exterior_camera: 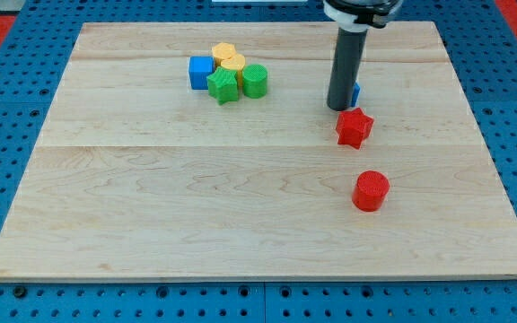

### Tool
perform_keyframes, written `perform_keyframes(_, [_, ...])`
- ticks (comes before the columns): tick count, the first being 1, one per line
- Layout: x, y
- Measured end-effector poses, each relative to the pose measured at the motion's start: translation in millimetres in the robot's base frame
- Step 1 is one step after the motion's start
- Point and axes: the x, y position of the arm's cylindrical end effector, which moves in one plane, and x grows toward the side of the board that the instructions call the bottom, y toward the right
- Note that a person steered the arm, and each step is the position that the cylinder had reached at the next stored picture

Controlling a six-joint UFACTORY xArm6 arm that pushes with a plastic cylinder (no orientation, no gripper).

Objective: Push the green circle above the blue triangle

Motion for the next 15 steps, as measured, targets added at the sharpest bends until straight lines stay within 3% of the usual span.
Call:
perform_keyframes(3, [-17,-13])
perform_keyframes(7, [-11,-128])
perform_keyframes(15, [-91,-124])
